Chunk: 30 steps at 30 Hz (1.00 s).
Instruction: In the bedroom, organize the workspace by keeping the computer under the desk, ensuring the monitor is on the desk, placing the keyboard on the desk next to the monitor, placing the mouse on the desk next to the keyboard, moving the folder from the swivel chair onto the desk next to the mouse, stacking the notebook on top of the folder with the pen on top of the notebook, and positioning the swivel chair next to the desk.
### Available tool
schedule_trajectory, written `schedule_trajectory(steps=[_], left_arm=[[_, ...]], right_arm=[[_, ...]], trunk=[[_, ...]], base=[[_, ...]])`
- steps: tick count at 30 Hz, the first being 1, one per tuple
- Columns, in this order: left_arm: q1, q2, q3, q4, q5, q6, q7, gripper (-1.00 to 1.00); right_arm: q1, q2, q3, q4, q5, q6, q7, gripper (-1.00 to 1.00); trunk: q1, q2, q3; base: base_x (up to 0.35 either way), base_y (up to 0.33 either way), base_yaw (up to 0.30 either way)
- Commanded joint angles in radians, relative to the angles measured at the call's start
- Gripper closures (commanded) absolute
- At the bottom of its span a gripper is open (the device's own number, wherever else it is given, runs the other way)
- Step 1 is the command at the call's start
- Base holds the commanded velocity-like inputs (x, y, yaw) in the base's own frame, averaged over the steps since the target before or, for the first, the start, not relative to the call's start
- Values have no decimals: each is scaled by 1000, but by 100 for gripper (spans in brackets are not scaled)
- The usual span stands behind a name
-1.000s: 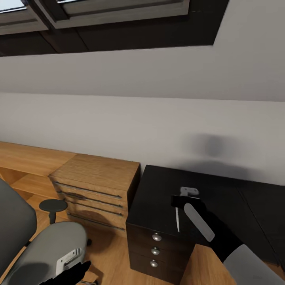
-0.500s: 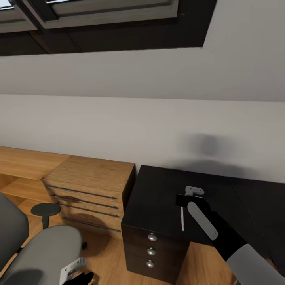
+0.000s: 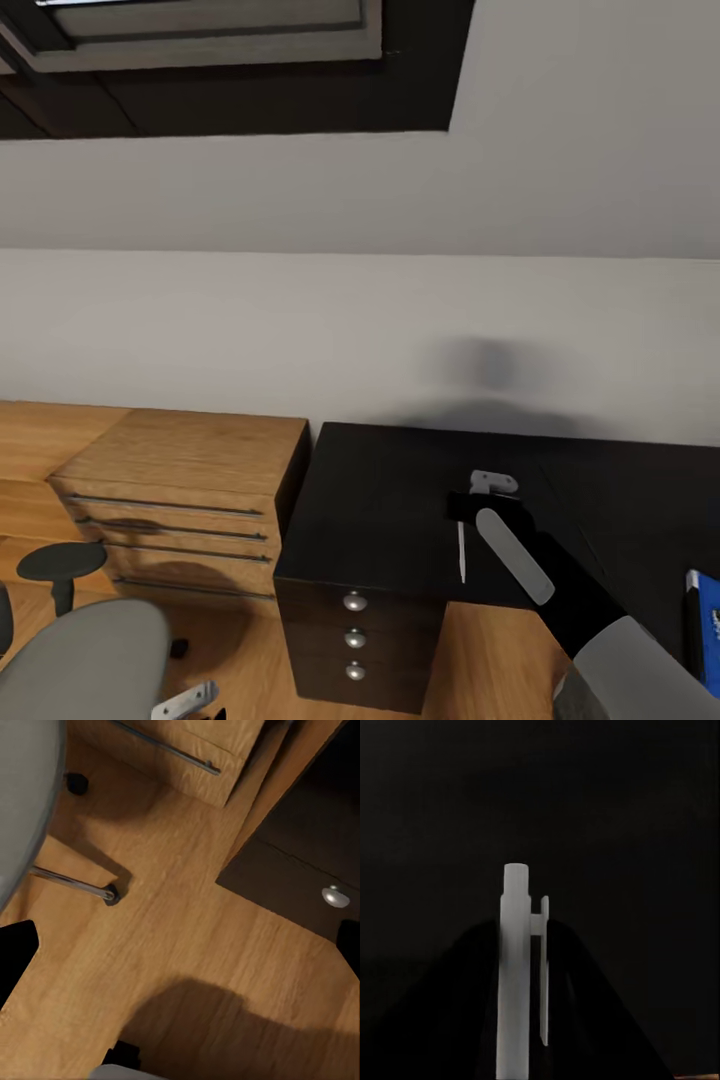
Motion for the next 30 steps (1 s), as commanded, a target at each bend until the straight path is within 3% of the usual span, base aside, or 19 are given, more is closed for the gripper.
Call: schedule_trajectory(steps=[1,5,7,8,11,14,15,17,20,30], left_arm=[[0,1,-2,8,3,-6,8,-100],[0,2,-4,73,-6,-50,7,-100],[0,1,-8,112,-13,-94,7,-100],[0,0,-12,153,-26,-155,6,-100],[0,-1,-15,217,-63,-240,5,-100],[0,-3,-15,250,-77,-263,6,-100],[0,-6,-14,270,-82,-270,5,-100],[0,-9,-14,276,-85,-273,5,-100],[0,-33,-14,287,-94,-276,6,-100],[0,-43,-10,292,-110,-278,7,-100]], right_arm=[[-1,-1,0,-1,-10,4,-9,100],[-1,-3,-27,-2,-10,47,-9,100],[-1,-5,-57,-2,-9,64,-10,100],[-1,-10,-77,0,-7,80,-10,100],[0,-57,-95,2,-11,126,-9,100],[0,-99,-102,3,-13,149,-8,100],[0,-129,-106,6,-22,157,-7,100],[1,-146,-108,9,-31,161,-8,100],[8,-190,-109,22,-40,170,-2,100],[11,-245,-112,82,-41,165,7,100]], trunk=[[0,-1,0],[0,-1,3],[0,-1,5],[0,-1,6],[0,-1,9],[0,-1,11],[0,-1,12],[0,-1,14],[0,-1,17],[0,-1,24]], base=[[0,0,-251],[0,0,-252],[0,0,-253],[0,0,-253],[0,0,-253],[0,0,-253],[0,0,-254],[0,0,-254],[0,0,-256],[0,0,-266]])
